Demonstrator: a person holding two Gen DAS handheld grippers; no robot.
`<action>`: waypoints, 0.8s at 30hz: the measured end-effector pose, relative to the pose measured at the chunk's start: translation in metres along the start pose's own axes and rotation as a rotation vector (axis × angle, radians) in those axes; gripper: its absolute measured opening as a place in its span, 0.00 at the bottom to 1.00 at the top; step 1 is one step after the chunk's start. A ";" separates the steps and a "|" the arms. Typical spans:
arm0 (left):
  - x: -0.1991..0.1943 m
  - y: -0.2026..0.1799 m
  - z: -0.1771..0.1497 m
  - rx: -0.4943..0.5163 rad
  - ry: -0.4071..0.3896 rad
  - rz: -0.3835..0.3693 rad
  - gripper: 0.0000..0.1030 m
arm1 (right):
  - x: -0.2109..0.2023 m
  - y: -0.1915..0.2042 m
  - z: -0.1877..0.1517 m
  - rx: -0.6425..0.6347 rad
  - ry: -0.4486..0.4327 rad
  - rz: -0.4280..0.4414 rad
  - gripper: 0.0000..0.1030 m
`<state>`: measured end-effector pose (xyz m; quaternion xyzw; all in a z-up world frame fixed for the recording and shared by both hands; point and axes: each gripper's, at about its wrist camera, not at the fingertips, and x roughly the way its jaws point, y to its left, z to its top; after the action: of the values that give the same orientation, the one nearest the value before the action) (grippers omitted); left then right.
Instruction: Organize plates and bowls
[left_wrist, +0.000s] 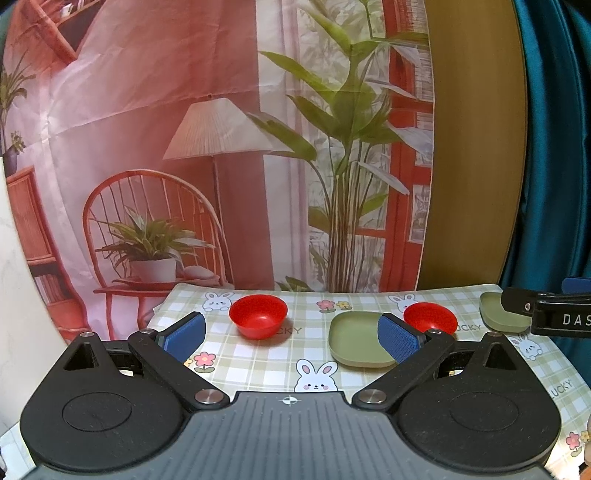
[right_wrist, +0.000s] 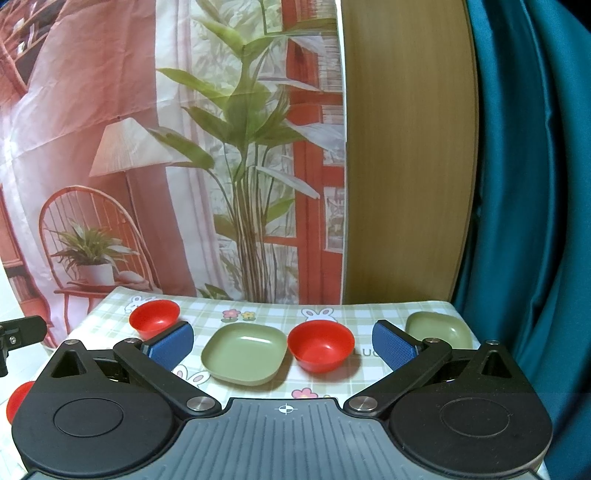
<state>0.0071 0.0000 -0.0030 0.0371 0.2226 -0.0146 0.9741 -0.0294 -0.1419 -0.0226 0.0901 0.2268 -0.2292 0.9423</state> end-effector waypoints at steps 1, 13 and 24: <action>-0.001 0.000 -0.001 -0.001 0.000 -0.001 0.98 | 0.000 0.000 0.000 0.000 0.000 0.000 1.00; 0.000 0.001 -0.002 -0.004 0.000 -0.003 0.98 | 0.000 0.000 0.000 0.000 0.001 -0.001 1.00; 0.000 0.001 -0.003 -0.005 0.001 -0.003 0.98 | 0.001 0.000 -0.001 -0.001 0.001 -0.002 1.00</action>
<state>0.0058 0.0010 -0.0050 0.0346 0.2230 -0.0155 0.9741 -0.0289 -0.1418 -0.0235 0.0897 0.2275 -0.2300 0.9420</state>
